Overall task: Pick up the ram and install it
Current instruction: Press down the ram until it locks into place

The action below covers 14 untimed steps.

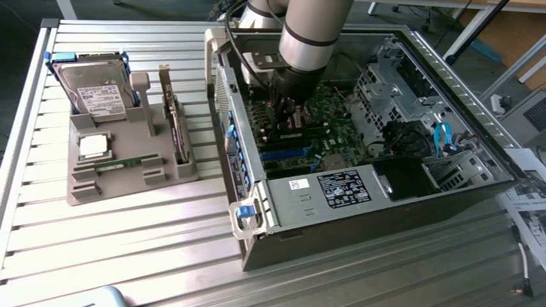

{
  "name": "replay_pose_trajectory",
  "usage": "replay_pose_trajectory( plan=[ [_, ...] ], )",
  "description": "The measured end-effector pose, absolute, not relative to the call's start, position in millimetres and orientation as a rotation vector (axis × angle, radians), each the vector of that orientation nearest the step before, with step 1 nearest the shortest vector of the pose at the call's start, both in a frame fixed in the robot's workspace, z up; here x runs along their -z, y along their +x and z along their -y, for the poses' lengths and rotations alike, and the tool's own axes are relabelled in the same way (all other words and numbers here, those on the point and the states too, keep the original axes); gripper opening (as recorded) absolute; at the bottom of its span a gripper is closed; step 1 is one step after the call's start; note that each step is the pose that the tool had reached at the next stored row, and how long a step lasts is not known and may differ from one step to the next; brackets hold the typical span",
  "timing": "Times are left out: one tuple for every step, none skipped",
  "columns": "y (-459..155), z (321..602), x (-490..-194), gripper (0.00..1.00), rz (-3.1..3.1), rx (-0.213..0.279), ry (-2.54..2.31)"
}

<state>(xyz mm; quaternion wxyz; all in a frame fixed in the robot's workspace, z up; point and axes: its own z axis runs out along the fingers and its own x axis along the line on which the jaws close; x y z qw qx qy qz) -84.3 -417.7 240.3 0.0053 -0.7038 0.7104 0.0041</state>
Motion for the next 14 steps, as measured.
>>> replay_pose_trajectory(
  plan=[
    [-84.3, 417.7, -240.3, 0.11, -2.224, -0.013, -2.204],
    [-84.3, 417.7, -240.3, 0.11, -2.224, -0.013, -2.204],
    [-84.4, 417.6, -240.5, 0.11, -2.224, -0.013, -2.204],
    [-84.5, 417.2, -240.5, 0.11, -2.224, -0.013, -2.204],
    [-84.6, 416.9, -240.5, 0.11, -2.224, -0.013, -2.203],
    [-84.8, 416.6, -240.5, 0.11, -2.224, -0.013, -2.203],
    [-84.9, 416.1, -240.5, 0.11, -2.224, -0.013, -2.203],
    [-85.1, 415.6, -240.5, 0.11, -2.224, -0.013, -2.204],
    [-85.2, 415.2, -240.5, 0.11, -2.224, -0.013, -2.204],
    [-85.4, 414.7, -240.5, 0.11, -2.224, -0.013, -2.204],
    [-85.7, 414.3, -240.5, 0.11, -2.224, -0.013, -2.203],
    [-86.0, 413.8, -240.5, 0.11, -2.224, -0.013, -2.204],
    [-86.3, 413.4, -240.5, 0.11, -2.224, -0.013, -2.204],
    [-86.6, 413.1, -240.5, 0.11, -2.224, -0.013, -2.204]
  ],
)
